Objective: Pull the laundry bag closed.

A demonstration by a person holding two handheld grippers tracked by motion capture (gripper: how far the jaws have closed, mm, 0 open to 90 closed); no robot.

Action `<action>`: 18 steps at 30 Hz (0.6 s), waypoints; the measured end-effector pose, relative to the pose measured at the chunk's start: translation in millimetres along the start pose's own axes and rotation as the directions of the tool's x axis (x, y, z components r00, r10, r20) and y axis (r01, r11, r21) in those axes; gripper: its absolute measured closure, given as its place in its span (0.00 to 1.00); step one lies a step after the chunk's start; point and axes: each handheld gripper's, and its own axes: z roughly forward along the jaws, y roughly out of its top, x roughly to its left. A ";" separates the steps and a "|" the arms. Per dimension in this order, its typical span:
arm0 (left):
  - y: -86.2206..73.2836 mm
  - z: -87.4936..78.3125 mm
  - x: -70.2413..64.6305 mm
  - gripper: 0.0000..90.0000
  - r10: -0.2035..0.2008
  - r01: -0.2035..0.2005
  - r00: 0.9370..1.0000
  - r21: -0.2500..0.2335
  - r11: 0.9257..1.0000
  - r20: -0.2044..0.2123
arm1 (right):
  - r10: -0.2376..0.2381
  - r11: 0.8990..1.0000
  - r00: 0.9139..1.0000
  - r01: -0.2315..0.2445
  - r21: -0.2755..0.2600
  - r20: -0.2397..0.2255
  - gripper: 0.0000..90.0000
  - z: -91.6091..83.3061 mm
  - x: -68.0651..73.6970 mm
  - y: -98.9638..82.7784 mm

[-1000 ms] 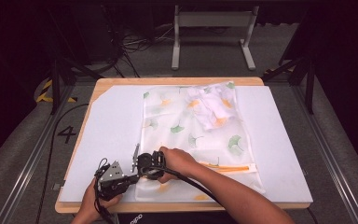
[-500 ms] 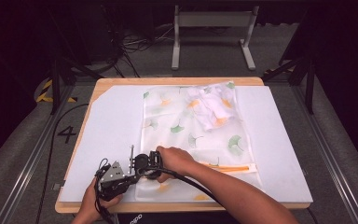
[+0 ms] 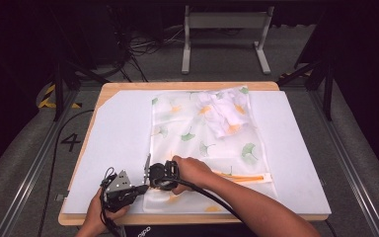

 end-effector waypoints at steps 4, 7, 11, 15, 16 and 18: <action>-0.1 0.1 0.2 1.00 -0.002 0.002 1.000 -0.002 1.000 0.003 | 0.008 1.000 1.000 -0.008 -0.001 0.002 1.00 -3.9 -0.2 -11.7; -0.3 0.1 0.7 1.00 -0.004 0.004 1.000 -0.004 1.000 0.008 | 0.013 1.000 1.000 -0.013 -0.004 0.004 1.00 -7.3 0.4 -21.3; -0.2 0.0 0.7 1.00 -0.005 0.005 1.000 -0.003 1.000 0.008 | 0.019 1.000 1.000 -0.019 -0.015 0.013 1.00 -11.5 -0.5 -37.7; -0.3 0.1 0.6 1.00 -0.006 0.006 1.000 -0.004 1.000 0.010 | 0.045 0.999 0.999 -0.045 -0.029 0.020 1.00 -16.0 1.3 -55.7; -0.3 0.1 0.6 1.00 -0.006 0.006 1.000 -0.004 1.000 0.009 | 0.052 0.998 0.998 -0.051 -0.028 0.020 1.00 -17.4 1.9 -60.7; -0.2 0.0 0.8 1.00 -0.004 0.004 1.000 -0.004 1.000 0.009 | 0.063 0.997 0.998 -0.062 -0.040 0.027 1.00 -20.6 3.6 -71.0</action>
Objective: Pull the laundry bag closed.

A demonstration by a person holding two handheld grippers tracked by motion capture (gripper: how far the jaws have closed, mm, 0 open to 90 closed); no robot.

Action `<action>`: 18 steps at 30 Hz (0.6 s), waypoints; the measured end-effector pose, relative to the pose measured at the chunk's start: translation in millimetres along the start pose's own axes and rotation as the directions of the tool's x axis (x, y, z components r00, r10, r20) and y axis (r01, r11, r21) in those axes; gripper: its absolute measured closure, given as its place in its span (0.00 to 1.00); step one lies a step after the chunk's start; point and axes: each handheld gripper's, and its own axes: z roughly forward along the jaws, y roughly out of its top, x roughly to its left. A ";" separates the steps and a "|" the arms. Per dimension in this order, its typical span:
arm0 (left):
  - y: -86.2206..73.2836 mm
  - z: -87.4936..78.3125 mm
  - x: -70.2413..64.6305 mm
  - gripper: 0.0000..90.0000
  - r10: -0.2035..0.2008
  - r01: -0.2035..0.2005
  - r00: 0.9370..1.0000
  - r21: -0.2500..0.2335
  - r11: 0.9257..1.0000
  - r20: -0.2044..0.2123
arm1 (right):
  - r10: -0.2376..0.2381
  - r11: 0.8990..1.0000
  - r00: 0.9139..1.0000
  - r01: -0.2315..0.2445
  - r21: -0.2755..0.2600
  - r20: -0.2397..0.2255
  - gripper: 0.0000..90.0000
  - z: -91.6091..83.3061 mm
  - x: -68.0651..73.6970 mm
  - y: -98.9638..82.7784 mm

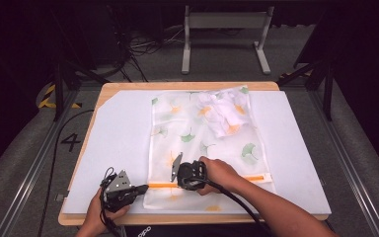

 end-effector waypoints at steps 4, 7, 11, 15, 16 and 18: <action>0.0 0.0 0.0 1.00 -0.006 0.006 1.000 0.000 1.000 0.001 | 0.027 1.000 1.000 -0.027 0.006 0.016 1.00 -7.3 3.2 -20.5; 0.0 0.0 0.1 1.00 -0.007 0.007 1.000 0.000 1.000 0.001 | 0.052 0.999 0.998 -0.052 0.000 0.035 1.00 -16.3 3.5 -41.5; 0.0 0.0 0.2 1.00 -0.008 0.008 1.000 0.001 1.000 0.002 | 0.087 0.996 0.995 -0.086 -0.011 0.047 1.00 -24.8 1.6 -62.6; -0.1 0.0 0.3 1.00 -0.009 0.009 1.000 0.001 1.000 0.002 | 0.140 0.990 0.988 -0.139 -0.016 0.060 1.00 -34.2 -0.9 -92.8; 0.0 0.0 0.4 1.00 -0.010 0.010 1.000 0.001 1.000 0.002 | 0.151 0.988 0.987 -0.150 -0.026 0.062 1.00 -37.4 -1.7 -102.9; 0.0 0.0 0.4 1.00 -0.012 0.012 1.000 0.001 1.000 0.003 | 0.171 0.985 0.983 -0.170 -0.020 0.072 1.00 -42.0 -1.4 -118.3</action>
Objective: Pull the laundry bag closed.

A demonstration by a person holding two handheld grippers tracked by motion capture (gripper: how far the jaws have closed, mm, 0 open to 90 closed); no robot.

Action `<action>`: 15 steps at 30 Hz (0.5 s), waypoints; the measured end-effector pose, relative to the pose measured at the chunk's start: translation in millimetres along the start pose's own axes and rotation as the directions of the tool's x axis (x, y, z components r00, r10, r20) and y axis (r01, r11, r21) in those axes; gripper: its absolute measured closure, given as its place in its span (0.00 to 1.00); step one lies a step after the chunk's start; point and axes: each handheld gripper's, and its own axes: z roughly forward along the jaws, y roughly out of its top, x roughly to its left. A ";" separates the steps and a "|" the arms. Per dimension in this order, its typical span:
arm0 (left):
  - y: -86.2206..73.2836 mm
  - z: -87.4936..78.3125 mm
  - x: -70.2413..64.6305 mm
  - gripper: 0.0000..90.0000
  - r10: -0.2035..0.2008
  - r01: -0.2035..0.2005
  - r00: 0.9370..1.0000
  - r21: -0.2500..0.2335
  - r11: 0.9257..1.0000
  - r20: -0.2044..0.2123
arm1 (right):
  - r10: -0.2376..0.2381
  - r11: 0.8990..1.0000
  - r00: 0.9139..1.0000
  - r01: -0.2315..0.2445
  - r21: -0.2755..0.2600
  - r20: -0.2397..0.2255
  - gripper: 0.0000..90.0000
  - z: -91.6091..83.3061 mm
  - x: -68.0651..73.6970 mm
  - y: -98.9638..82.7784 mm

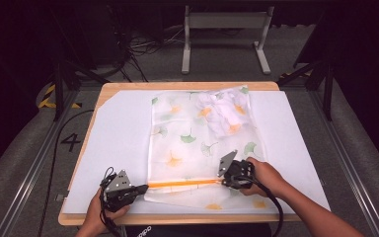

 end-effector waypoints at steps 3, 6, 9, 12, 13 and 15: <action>0.0 -0.1 -0.1 1.00 0.002 -0.002 1.000 0.000 1.000 -0.002 | 0.049 0.999 0.998 -0.049 -0.008 0.025 1.00 -6.0 -6.6 -29.4; -0.1 -0.2 0.1 1.00 -0.001 0.001 1.000 0.000 1.000 0.001 | 0.081 0.997 0.997 -0.080 -0.016 0.021 1.00 -10.2 -9.9 -44.8; 0.0 -0.1 0.1 1.00 -0.001 0.001 1.000 0.000 1.000 0.001 | 0.128 0.992 0.990 -0.126 -0.024 0.053 1.00 -20.6 -15.4 -71.5; -0.2 -0.3 0.1 1.00 -0.002 0.002 1.000 0.000 1.000 0.000 | 0.162 0.987 0.985 -0.160 -0.028 0.056 1.00 -26.0 -19.1 -86.2; -0.2 -0.5 0.4 1.00 0.001 -0.001 1.000 0.003 1.000 -0.007 | 0.175 0.984 0.982 -0.174 -0.032 0.066 1.00 -28.3 -20.5 -93.5; -0.6 -0.8 1.0 1.00 -0.004 0.004 1.000 0.002 1.000 -0.013 | 0.212 0.977 0.975 -0.209 -0.041 0.067 1.00 -31.7 -22.6 -109.8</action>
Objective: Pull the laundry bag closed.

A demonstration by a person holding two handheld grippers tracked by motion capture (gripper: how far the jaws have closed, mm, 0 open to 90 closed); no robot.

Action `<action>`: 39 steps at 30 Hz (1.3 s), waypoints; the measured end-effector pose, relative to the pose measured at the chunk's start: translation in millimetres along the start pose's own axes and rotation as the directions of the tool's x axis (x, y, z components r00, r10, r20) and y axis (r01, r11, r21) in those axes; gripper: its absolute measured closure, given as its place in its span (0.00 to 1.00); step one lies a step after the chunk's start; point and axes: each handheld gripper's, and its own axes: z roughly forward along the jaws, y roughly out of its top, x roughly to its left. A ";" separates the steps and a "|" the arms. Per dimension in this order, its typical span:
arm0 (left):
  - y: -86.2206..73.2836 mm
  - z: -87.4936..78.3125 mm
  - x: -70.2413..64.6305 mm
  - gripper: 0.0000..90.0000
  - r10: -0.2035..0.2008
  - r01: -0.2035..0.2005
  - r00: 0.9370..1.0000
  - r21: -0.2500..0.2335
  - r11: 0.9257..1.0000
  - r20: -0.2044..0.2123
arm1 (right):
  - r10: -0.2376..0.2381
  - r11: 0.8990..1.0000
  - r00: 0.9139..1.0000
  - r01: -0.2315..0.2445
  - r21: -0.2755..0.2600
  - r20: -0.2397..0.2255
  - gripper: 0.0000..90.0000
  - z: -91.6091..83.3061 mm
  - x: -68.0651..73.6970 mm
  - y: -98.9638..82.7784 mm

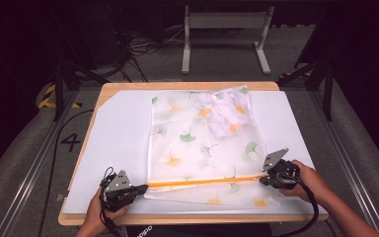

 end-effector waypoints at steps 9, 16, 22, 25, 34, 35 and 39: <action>0.2 0.1 -0.4 1.00 0.003 -0.003 1.000 0.003 1.000 -0.003 | 0.055 0.998 0.998 -0.054 -0.029 0.016 1.00 -6.1 -4.4 -18.8; -0.2 -0.1 -0.1 1.00 0.006 -0.006 1.000 -0.001 1.000 -0.003 | 0.097 0.994 0.995 -0.095 -0.062 0.024 1.00 -8.4 -4.6 -27.2; -0.2 -0.6 -0.5 1.00 0.008 -0.008 1.000 -0.002 1.000 -0.009 | 0.086 0.991 0.996 -0.084 -0.108 0.020 1.00 -5.2 0.0 -26.6; -0.1 -0.5 -0.2 1.00 0.006 -0.006 1.000 -0.003 1.000 -0.005 | 0.095 0.988 0.995 -0.092 -0.127 0.017 1.00 -4.8 -1.3 -30.2; -0.8 -1.4 -1.3 1.00 0.011 -0.011 1.000 -0.006 1.000 -0.013 | 0.128 0.979 0.992 -0.125 -0.162 0.013 1.00 -9.6 -0.4 -40.1; -0.8 -1.5 -1.3 1.00 0.011 -0.011 1.000 -0.006 1.000 -0.013 | 0.124 0.979 0.992 -0.121 -0.163 0.008 1.00 -10.3 -0.2 -41.3; -1.2 -3.9 -1.8 1.00 0.017 -0.017 1.000 -0.023 1.000 -0.013 | 0.141 0.973 0.990 -0.134 -0.189 0.028 1.00 -14.8 1.0 -44.4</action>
